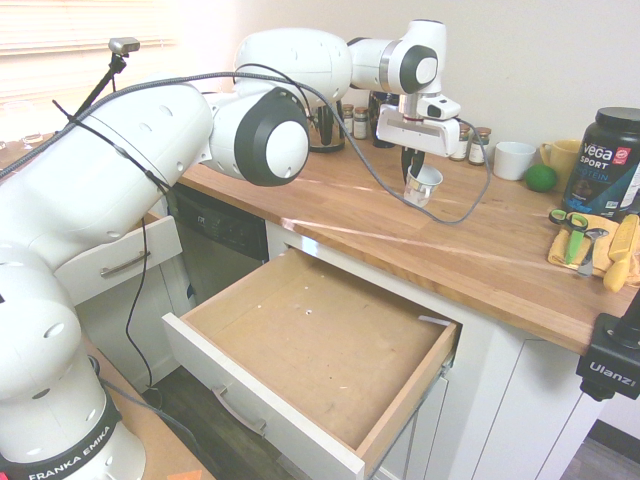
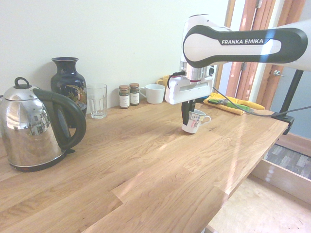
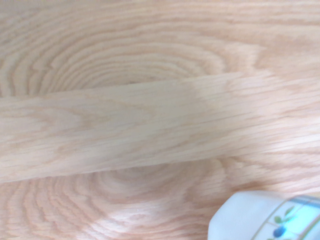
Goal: Put mug in the drawer
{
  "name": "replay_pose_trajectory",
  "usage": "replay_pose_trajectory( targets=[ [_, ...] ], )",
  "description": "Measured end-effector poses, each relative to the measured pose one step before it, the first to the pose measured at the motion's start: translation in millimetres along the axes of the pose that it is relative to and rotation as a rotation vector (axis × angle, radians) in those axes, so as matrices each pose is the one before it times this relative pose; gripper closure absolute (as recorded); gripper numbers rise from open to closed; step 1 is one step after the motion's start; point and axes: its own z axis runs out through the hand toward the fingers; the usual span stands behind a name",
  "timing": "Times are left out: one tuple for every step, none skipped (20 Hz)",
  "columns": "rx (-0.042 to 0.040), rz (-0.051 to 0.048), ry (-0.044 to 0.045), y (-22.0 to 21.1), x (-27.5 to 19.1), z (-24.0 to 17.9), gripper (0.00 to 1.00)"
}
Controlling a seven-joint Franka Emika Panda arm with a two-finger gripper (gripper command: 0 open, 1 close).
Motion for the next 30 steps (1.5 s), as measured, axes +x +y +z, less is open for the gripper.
replay_pose_trajectory(
  targets=[
    [0.00182,0.00026,0.00085,0.13,0.06,-1.65,1.0],
    [0.00192,-0.00005,0.00119,0.0,-0.11,-1.93,1.0],
    [0.00216,-0.00038,0.00146,-0.11,-0.33,-2.44,1.0],
    [0.00231,-0.00078,0.00168,-0.25,-0.63,-3.16,1.0],
    [0.00253,-0.00104,0.00186,-0.32,-0.82,-3.68,1.0],
    [0.00363,-0.00139,0.00283,-0.5,-1.03,-4.64,1.0],
    [0.00342,-0.00161,0.00262,-0.54,-1.21,-4.84,1.0],
    [0.00254,-0.00139,0.00186,-0.29,-1.22,-5.1,1.0],
    [0.00224,-0.00127,0.00159,-0.16,-1.18,-5.07,1.0],
    [0.00194,-0.00106,0.00137,-0.12,-1.01,-4.36,1.0],
    [0.00181,-0.0005,0.00134,0.14,-0.66,-4.02,1.0],
    [0.0021,-0.00034,0.00159,0.17,-0.51,-3.88,1.0],
    [0.0019,-0.00054,0.00142,0.02,-0.63,-3.54,1.0],
    [0.00003,-0.00045,-0.00024,0.02,-1.04,-3.25,1.0],
    [-0.00091,-0.00166,-0.00123,-0.15,-1.79,-4.07,1.0],
    [0.00001,-0.00231,-0.00052,-0.32,-2.16,-4.99,1.0],
    [0.00096,-0.00315,0.00014,-0.63,-2.68,-5.89,1.0],
    [0.00126,-0.00371,0.00028,-0.67,-3.25,-7.05,1.0],
    [0.00397,-0.00278,0.00266,-0.36,-2.62,-7.74,1.0],
    [0.00415,-0.00177,0.00283,0.22,-2.05,-7.56,1.0],
    [0.00316,-0.00065,0.00204,0.87,-1.56,-7.16,1.0],
    [0.00094,0.00099,0.00005,1.83,-1.08,-6.08,1.0],
    [-0.00162,0.00173,-0.00223,2.58,-0.96,-4.95,1.0],
    [-0.00289,0.00188,-0.00346,3.15,-1.07,-4.1,1.0],
    [-0.00274,0.0018,-0.00328,3.41,-1.33,-4.23,1.0],
    [-0.00312,0.00122,-0.00391,3.35,-1.89,-4.03,1.0],
    [-0.00362,0.00061,-0.00399,3.31,-2.38,-3.35,1.0],
    [-0.00143,0.00028,-0.00199,3.02,-2.41,-3.45,1.0],
    [-0.00168,0.0004,-0.00222,3.15,-2.41,-2.64,1.0],
    [-0.00092,0.00043,-0.00124,3.22,-2.35,-1.91,1.0]
  ],
)
